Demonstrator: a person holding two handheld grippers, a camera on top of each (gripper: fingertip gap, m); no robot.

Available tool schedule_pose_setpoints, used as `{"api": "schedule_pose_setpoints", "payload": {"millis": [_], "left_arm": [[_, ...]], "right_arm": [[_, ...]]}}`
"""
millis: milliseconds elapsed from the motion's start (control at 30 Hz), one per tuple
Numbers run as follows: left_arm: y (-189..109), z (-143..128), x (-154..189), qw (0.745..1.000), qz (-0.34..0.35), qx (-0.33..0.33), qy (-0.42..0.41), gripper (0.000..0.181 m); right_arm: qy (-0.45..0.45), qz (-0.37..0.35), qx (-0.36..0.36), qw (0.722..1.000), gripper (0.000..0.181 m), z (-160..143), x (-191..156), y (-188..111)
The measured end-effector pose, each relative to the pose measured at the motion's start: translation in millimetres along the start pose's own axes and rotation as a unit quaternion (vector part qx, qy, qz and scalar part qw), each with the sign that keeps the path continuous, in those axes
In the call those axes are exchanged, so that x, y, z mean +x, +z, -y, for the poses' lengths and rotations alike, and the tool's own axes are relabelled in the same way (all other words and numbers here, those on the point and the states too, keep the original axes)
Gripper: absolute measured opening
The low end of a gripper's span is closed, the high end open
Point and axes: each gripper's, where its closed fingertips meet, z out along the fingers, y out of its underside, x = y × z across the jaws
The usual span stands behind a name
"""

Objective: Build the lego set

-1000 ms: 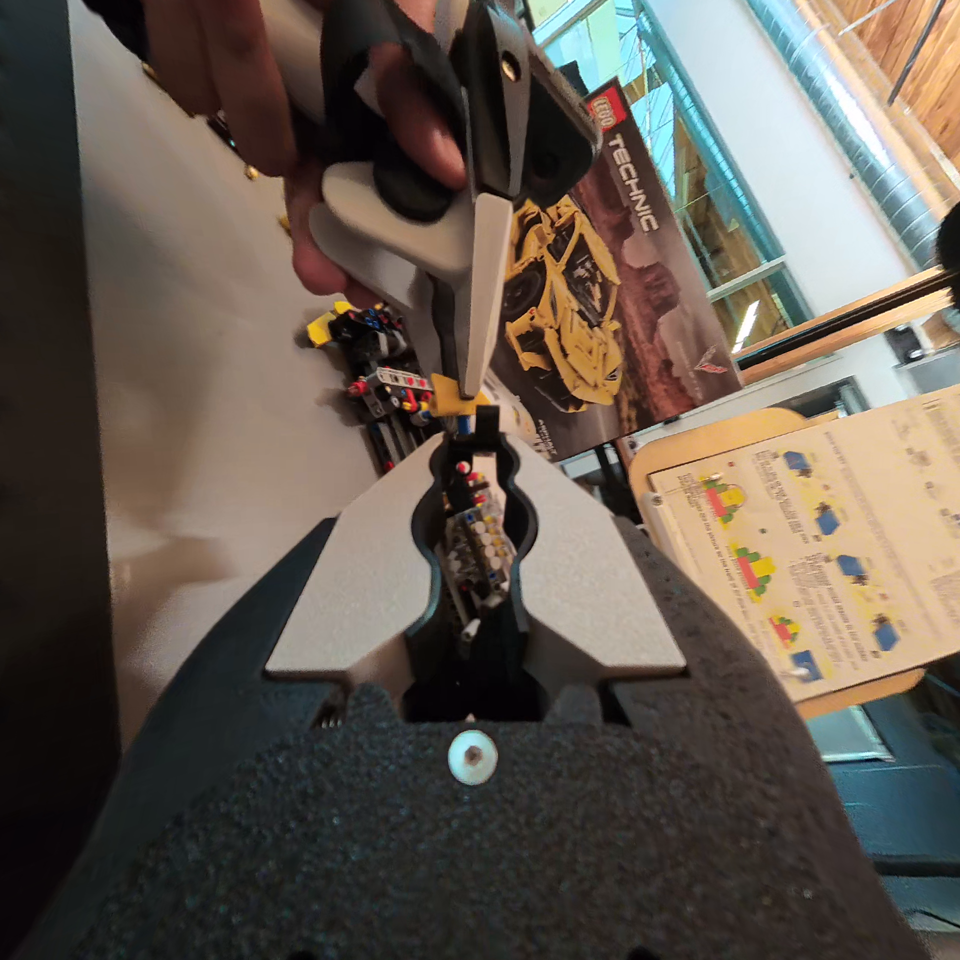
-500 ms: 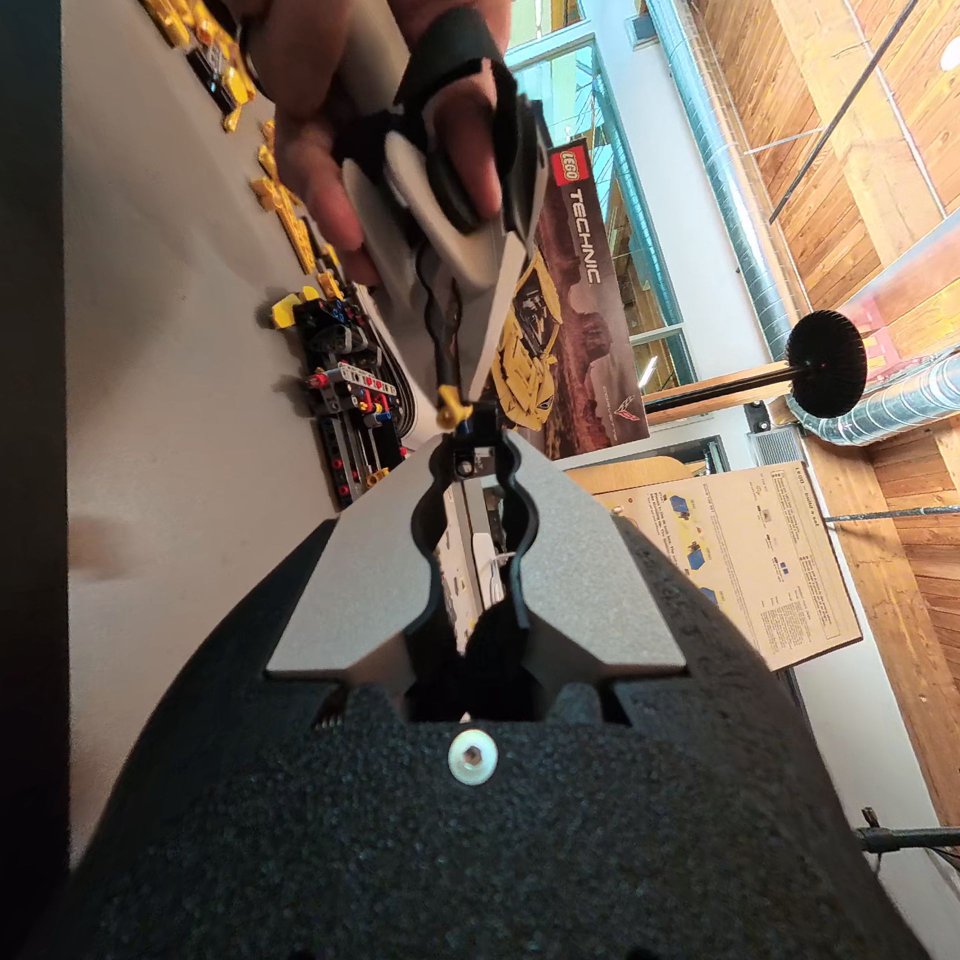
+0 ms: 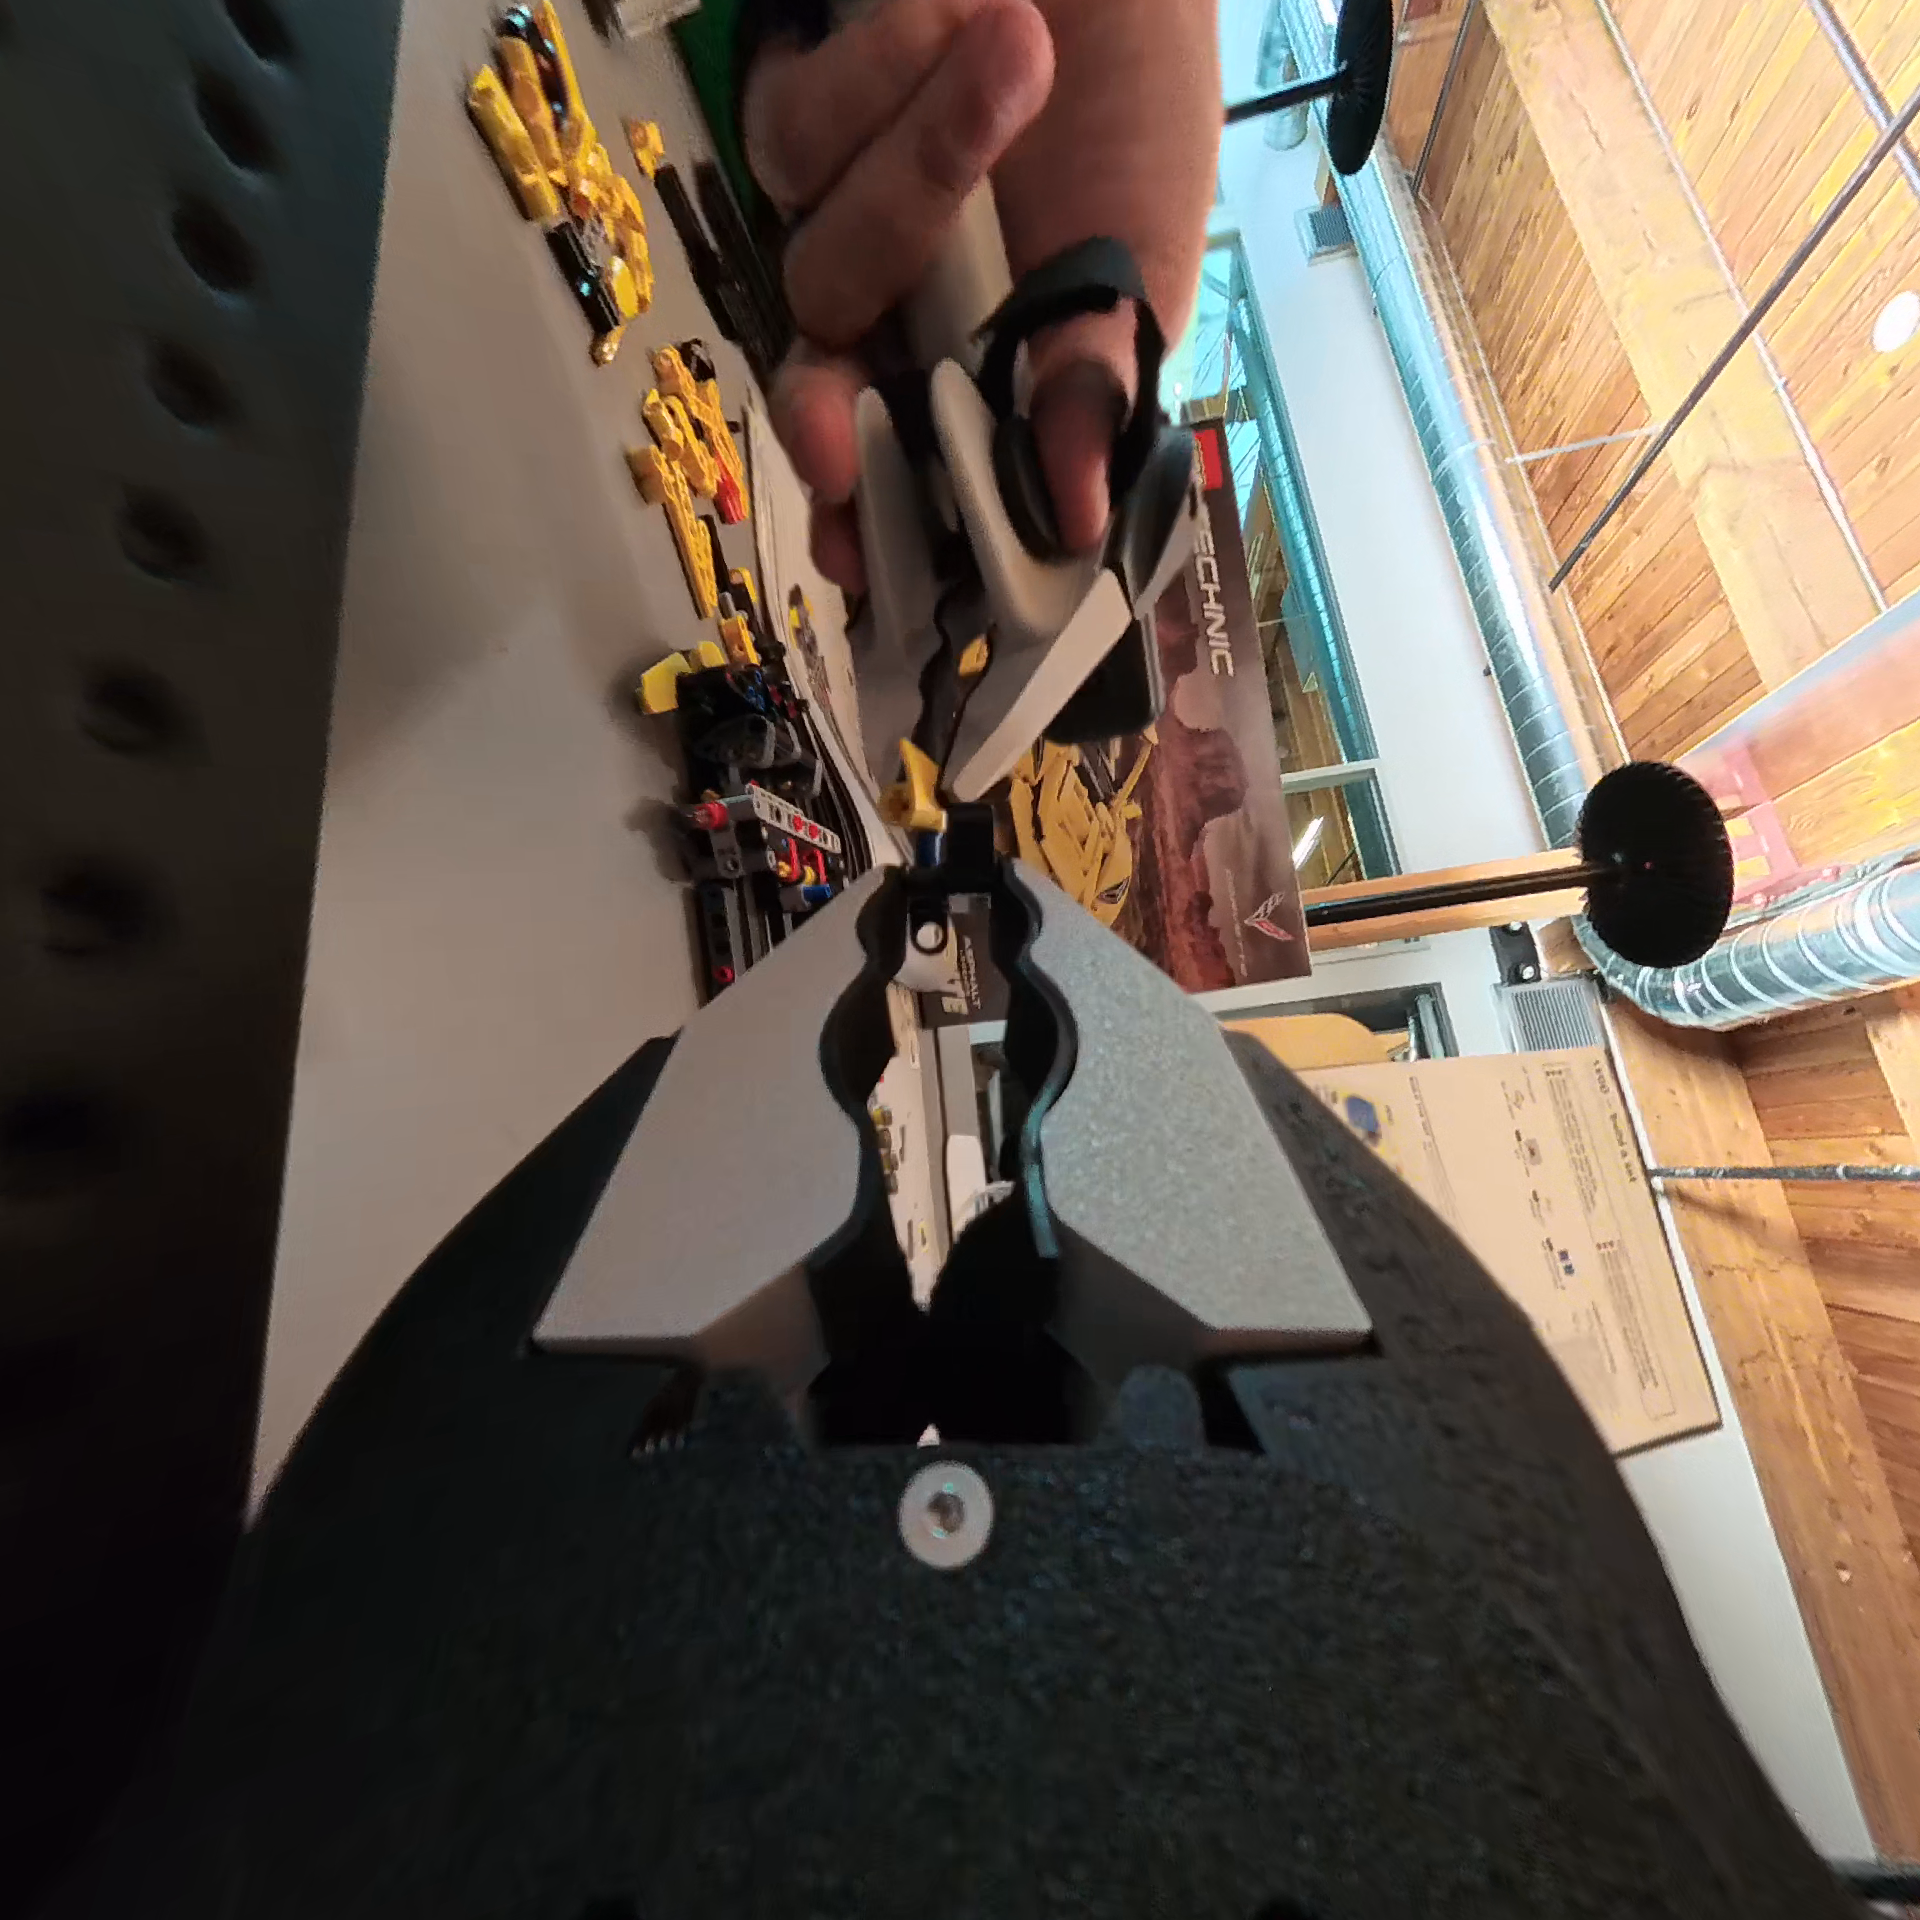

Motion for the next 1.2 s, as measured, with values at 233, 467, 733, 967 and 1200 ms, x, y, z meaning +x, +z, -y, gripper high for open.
{"api": "schedule_pose_setpoints", "payload": {"millis": [233, 467, 733, 967, 1200], "left_arm": [[-2, -4, 2, 0.995, 0.019, -0.093, -0.023, 0.005], [1, -2, 14, 0.991, -0.021, -0.132, -0.017, 0.006], [-2, -8, 20, 0.982, -0.037, -0.187, -0.009, 0.006], [-1, -7, 26, 0.978, -0.058, -0.199, 0.002, 0.006], [0, -3, 25, 0.981, -0.069, -0.181, 0.015, 0.006]], "right_arm": [[-0.027, -0.007, 0.005, 1.0, 0.015, 5, -1, -1], [0.003, -0.024, 0.014, 1.0, 0.015, 4, 9, -5], [0.012, -0.033, 0.033, 0.999, 0.014, 13, 12, -6], [0.034, -0.041, 0.042, 0.998, 0.014, 16, 17, -10], [0.043, -0.041, 0.036, 0.998, 0.014, 14, 18, -9]]}}
